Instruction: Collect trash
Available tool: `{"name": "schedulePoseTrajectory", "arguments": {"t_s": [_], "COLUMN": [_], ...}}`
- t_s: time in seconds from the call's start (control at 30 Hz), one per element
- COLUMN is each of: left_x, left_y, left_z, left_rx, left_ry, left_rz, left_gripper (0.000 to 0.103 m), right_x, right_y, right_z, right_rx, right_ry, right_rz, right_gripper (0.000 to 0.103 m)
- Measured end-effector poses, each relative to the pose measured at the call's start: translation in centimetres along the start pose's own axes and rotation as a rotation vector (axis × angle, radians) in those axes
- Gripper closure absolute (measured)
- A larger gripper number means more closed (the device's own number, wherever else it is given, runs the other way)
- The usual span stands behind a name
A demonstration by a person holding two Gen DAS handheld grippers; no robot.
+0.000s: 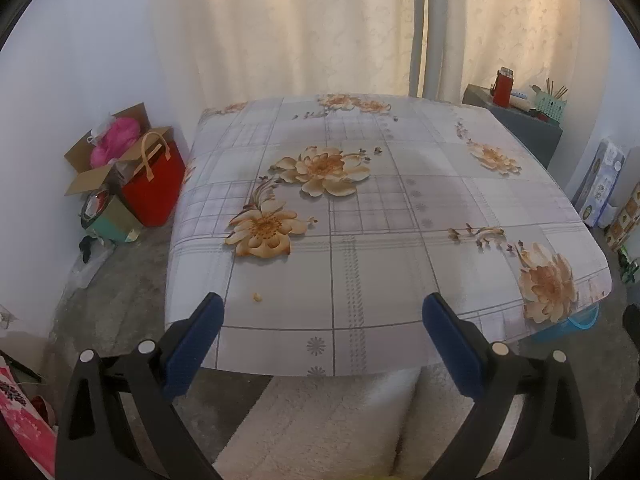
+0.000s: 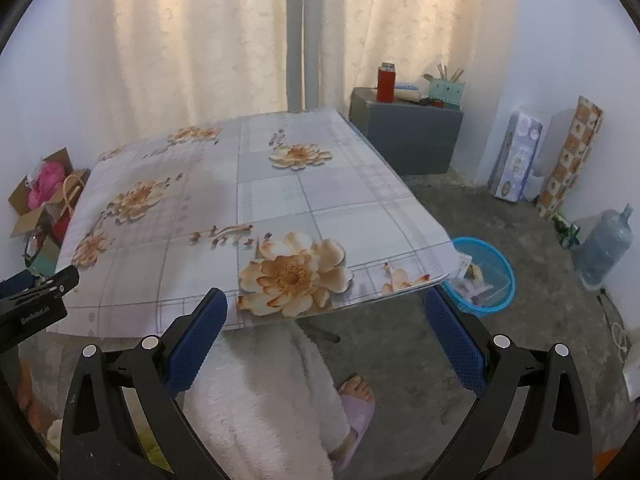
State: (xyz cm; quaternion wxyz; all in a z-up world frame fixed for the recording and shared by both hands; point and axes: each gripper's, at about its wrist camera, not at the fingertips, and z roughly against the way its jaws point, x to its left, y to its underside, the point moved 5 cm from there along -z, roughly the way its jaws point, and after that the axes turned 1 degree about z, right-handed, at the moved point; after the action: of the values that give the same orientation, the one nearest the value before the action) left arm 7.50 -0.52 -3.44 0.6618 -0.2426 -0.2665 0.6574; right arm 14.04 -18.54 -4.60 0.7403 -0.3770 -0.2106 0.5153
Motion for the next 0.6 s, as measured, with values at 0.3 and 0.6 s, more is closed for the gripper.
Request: {"name": "schedulePoseTrajectory", "arguments": {"t_s": [0.3, 0.6], "left_x": [-0.4, -0.7], "left_y": [0.2, 0.2], "left_z": [0.1, 0.3], "left_rx": [-0.002, 0.000], "left_ry": [-0.004, -0.008], "left_rz": [-0.018, -0.033], "left_gripper": [0.006, 0.006], "right_x": [-1.0, -1.4], "right_y": [0.2, 0.3], "right_z": [0.1, 0.1], "right_rx": [-0.002, -0.002], "right_ry": [0.007, 0.003], "right_rz": [-0.013, -0.020], "right_gripper": [0.008, 0.008]}}
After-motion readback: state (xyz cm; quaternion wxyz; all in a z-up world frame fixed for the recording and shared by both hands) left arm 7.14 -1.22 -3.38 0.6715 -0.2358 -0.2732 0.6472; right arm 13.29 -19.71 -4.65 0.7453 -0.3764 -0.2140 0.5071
